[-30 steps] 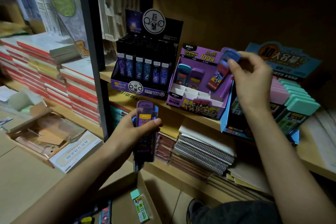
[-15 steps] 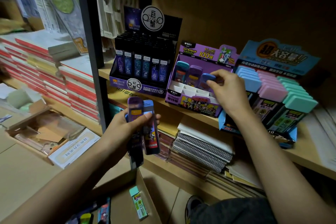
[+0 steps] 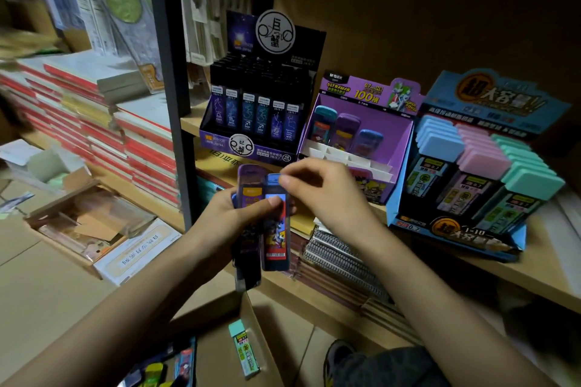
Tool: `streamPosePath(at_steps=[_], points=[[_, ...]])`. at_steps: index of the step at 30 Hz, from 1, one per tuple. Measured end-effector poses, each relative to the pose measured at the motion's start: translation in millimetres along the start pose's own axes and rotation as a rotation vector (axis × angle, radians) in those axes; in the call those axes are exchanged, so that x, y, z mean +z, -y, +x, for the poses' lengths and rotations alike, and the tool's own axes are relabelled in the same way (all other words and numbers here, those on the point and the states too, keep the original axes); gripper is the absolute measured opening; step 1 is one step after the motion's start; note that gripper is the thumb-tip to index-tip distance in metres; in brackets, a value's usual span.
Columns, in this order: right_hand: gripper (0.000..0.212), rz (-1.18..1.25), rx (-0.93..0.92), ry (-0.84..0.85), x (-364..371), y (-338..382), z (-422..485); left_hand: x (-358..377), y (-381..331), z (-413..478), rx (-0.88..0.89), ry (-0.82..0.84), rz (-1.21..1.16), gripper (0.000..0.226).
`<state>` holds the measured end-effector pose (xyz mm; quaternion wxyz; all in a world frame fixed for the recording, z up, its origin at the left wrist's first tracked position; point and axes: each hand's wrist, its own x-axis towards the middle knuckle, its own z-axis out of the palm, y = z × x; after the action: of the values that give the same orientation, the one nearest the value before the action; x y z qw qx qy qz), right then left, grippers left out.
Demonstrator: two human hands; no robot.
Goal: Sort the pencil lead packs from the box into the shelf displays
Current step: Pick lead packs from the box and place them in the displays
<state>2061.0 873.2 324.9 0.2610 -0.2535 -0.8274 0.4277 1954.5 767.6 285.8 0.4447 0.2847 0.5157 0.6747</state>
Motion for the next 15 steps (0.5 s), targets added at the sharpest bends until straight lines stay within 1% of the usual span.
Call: streamPosePath(at_steps=[2, 4, 7, 11, 15], points=[[0.008, -0.062, -0.003, -0.020, 4, -4, 0, 1, 1, -1, 0.012, 0.009, 0.001, 0.018], [0.009, -0.119, 0.004, -0.022, 4, -6, 1, 0, 3, 0, 0.022, 0.017, 0.012, 0.020], [0.006, -0.083, 0.003, -0.034, -9, -3, 5, -2, 5, 4, 0.029, 0.018, 0.014, 0.020], [0.010, -0.044, -0.083, -0.155, -47, 6, 12, -8, 6, 10, 0.043, 0.041, -0.041, 0.031], [0.018, 0.017, -0.130, -0.335, -82, 4, 18, -14, 9, 12, -0.001, 0.021, 0.021, 0.036]])
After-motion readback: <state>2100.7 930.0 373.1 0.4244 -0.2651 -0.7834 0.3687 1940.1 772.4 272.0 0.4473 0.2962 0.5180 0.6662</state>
